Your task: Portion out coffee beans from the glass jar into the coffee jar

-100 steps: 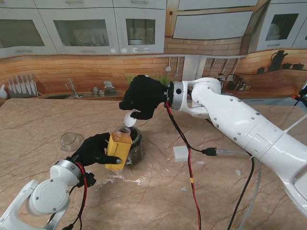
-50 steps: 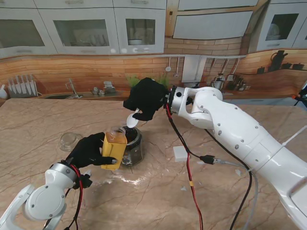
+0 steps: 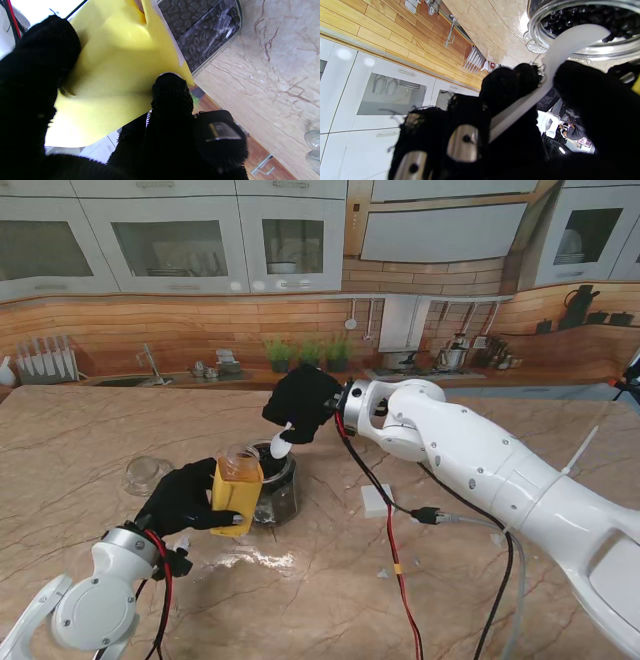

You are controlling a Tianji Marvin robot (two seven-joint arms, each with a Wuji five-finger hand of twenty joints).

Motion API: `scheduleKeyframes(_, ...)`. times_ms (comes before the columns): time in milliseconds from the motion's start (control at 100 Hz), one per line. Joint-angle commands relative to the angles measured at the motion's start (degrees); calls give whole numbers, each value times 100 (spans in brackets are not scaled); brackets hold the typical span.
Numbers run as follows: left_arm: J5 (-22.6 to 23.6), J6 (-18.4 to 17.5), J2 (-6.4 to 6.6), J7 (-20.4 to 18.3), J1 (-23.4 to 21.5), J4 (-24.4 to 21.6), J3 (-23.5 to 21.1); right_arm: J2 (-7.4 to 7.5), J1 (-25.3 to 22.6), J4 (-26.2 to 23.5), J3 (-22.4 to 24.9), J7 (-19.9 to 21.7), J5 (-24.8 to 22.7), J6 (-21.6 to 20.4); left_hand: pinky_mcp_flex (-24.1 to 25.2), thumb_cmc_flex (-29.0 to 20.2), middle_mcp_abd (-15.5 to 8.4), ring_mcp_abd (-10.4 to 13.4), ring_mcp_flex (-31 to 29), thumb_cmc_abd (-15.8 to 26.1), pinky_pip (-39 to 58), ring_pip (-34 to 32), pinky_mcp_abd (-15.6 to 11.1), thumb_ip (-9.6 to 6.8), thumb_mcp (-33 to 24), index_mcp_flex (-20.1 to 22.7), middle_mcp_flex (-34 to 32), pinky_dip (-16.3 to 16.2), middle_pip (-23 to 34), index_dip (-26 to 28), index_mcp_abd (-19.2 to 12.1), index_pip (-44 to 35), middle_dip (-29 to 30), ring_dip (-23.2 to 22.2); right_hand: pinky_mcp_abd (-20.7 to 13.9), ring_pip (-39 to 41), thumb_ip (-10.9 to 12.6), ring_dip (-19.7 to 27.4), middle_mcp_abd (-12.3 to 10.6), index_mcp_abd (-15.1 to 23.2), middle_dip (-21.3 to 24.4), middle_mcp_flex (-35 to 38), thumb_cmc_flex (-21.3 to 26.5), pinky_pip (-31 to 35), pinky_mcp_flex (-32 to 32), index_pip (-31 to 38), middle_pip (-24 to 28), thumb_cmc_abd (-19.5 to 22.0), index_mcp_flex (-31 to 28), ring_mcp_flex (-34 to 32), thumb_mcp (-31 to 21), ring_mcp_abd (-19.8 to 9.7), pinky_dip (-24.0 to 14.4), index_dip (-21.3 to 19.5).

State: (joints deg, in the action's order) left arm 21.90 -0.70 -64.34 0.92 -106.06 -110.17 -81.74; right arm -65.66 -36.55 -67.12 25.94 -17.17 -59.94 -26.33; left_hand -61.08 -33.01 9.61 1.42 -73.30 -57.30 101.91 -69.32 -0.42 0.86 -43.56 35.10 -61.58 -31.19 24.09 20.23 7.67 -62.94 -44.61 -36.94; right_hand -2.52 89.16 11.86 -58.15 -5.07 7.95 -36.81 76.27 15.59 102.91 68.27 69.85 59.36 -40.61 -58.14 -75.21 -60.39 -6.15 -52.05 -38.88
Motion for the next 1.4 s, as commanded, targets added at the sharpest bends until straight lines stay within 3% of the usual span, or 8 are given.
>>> scheduleKeyframes(0, 10, -30, -33, 5, -75, -43, 30, -73, 91, 63, -71, -16, -21, 54, -80, -914, -542, -267, 25, 823, 620, 107, -239, -1247, -2467, 826, -897, -56, 744, 409, -1139, -1190, -303, -21, -1677, 483, 364, -188, 270, 16, -66, 422, 343, 1585, 247, 202, 208, -56, -196, -53, -293, -580, -119, -220)
scheduleKeyframes(600, 6, -122, -58, 133, -135, -18, 3, -492, 743, 860, -1057, -249, 164, 327, -82, -894, -557, -260, 24, 839, 620, 92, -260, -1266, -2451, 802, -901, -60, 758, 417, -1194, -1207, -289, -15, -1745, 458, 401, -196, 245, 11, -98, 415, 329, 1556, 251, 178, 185, -50, -192, -56, -304, -639, -124, -252)
scheduleKeyframes(1100, -30, -124, -77, 207, -175, -1, -31, -658, 926, 1035, -1368, -465, 92, 250, -82, -889, -553, -257, 24, 845, 621, 75, -260, -1275, -2453, 816, -911, -61, 771, 436, -1225, -1264, -284, -5, -1783, 453, 435, -202, 240, 11, -110, 419, 333, 1547, 253, 170, 182, -52, -190, -57, -290, -651, -130, -262)
scheduleKeyframes(1390, -59, -146, -105, 325, -304, 38, -99, -870, 1089, 1377, -1642, -682, 124, 94, -82, -885, -542, -276, 24, 822, 633, 58, -244, -1301, -2473, 823, -925, -67, 780, 422, -1180, -1255, -276, -3, -1788, 453, 447, -203, 232, 7, -114, 410, 322, 1545, 253, 167, 182, -51, -181, -57, -278, -650, -131, -265)
